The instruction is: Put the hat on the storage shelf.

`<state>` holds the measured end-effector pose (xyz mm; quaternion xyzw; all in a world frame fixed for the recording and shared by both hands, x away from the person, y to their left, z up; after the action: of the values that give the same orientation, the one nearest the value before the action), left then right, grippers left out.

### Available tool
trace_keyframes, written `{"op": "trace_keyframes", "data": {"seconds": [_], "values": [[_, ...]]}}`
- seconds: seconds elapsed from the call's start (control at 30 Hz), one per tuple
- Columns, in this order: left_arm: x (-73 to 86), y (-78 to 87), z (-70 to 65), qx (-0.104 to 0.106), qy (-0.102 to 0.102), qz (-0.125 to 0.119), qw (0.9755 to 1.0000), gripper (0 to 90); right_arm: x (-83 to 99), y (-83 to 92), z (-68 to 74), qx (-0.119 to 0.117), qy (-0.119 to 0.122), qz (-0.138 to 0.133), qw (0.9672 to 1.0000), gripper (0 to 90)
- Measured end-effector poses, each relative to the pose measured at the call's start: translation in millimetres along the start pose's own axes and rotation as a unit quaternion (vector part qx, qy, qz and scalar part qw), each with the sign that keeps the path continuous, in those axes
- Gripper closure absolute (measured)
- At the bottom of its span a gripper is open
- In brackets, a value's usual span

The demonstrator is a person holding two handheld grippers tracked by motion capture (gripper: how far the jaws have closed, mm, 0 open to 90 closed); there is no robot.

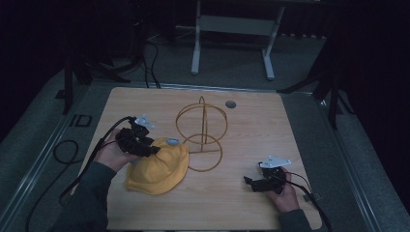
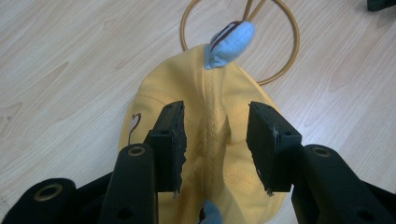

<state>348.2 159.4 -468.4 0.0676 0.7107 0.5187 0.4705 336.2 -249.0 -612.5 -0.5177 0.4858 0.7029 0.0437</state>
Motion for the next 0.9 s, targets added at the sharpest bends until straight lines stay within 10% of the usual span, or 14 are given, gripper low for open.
{"op": "trace_keyframes", "data": {"seconds": [0.9], "values": [[2.1, -11.5, 2.4, 0.001, -0.003, 0.05, 0.9988, 61.0, 0.1, 0.0, 0.0, 0.0, 0.0, 0.0, 1.0, 11.9]]}}
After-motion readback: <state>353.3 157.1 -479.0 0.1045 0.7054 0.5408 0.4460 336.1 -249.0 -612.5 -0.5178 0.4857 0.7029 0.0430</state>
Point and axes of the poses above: each handheld gripper's, and its own axes: y roughly backward along the jaws, x roughly out of its underside, z roughly to its left, the point moved 5 cm from there along -y, roughly forward along the jaws, and after that the axes turned 4 degrees about -z, right-handed, at the moved point
